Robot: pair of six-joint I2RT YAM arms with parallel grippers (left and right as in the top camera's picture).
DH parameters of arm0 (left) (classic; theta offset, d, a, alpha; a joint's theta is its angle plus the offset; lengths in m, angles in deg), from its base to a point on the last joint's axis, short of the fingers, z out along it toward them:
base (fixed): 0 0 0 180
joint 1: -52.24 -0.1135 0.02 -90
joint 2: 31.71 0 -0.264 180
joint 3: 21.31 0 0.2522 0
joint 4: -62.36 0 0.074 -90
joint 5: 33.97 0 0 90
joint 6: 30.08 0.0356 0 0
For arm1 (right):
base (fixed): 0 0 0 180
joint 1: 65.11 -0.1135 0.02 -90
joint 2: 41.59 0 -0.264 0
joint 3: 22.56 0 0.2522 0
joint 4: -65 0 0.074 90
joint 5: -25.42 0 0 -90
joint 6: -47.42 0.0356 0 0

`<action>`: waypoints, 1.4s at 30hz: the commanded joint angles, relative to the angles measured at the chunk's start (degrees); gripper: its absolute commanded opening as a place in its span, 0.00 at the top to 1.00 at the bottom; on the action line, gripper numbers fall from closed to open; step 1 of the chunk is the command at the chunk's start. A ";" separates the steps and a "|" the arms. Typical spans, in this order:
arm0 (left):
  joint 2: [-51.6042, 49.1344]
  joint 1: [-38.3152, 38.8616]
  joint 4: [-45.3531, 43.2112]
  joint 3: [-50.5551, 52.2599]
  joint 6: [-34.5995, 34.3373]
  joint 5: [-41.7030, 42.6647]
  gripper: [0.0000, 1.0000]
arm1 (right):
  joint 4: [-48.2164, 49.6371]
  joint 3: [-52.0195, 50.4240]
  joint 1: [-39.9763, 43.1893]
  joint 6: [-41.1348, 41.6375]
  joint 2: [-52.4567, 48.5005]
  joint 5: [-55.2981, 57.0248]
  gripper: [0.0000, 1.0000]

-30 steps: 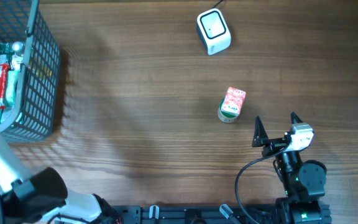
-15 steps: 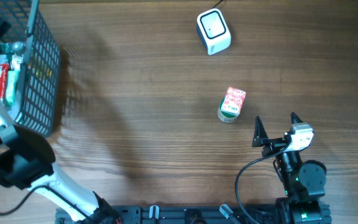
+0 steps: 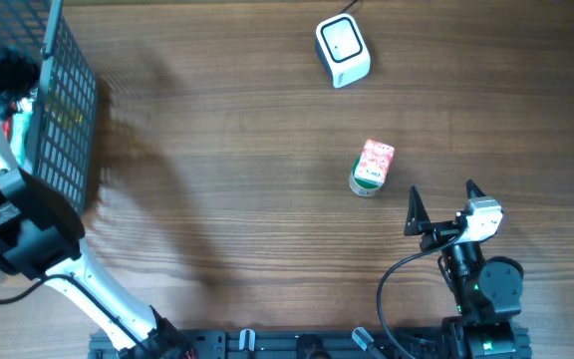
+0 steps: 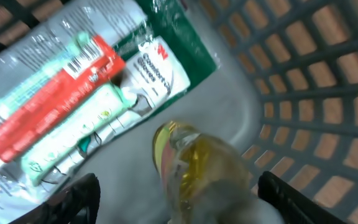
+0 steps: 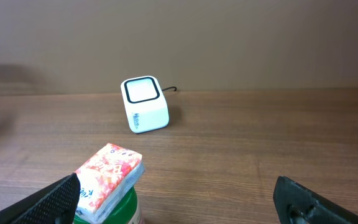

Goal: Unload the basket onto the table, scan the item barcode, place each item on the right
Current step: 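Return the left gripper to the basket and grasp the Vim bottle, then place the Vim bottle upright beside the tissue pack with the left gripper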

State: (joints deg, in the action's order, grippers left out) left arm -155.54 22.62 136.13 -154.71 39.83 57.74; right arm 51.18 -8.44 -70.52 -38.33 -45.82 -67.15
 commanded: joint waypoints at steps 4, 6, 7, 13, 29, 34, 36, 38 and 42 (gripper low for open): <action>-3.69 1.14 0.28 0.26 -0.11 1.49 0.38 | 0.11 -0.07 0.24 0.37 0.28 -0.52 0.00; -3.69 1.29 -0.61 0.37 -0.07 1.49 0.51 | 0.11 -0.07 0.24 0.37 0.28 -0.50 0.00; -3.67 1.29 -1.09 0.37 -0.09 1.49 0.60 | 0.11 -0.07 0.24 0.39 0.28 -0.50 0.00; -0.52 1.22 -1.46 0.35 0.15 1.49 0.76 | 0.11 -0.07 0.24 0.37 0.28 -0.50 0.00; 37.97 8.44 1.46 0.37 0.37 -1.18 0.73 | 0.11 -0.07 0.24 0.37 0.28 -0.50 0.00; 38.88 21.07 10.27 0.39 0.28 -1.36 0.74 | 0.11 -0.07 0.24 0.37 0.28 -0.50 0.00; 37.73 27.63 13.84 0.39 0.26 -1.36 0.74 | 0.11 -0.07 0.24 0.37 0.28 -0.50 0.00; 36.37 33.20 16.41 0.46 0.26 -1.36 0.74 | 0.11 -0.07 0.24 0.39 0.28 -0.50 0.00; 30.49 45.64 20.15 0.61 0.09 -1.44 0.73 | 0.11 -0.07 0.24 0.37 0.28 -0.50 0.00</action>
State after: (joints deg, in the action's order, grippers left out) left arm -121.44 61.59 155.36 -154.14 39.87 56.28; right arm 51.18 -8.44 -70.52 -38.33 -45.82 -67.15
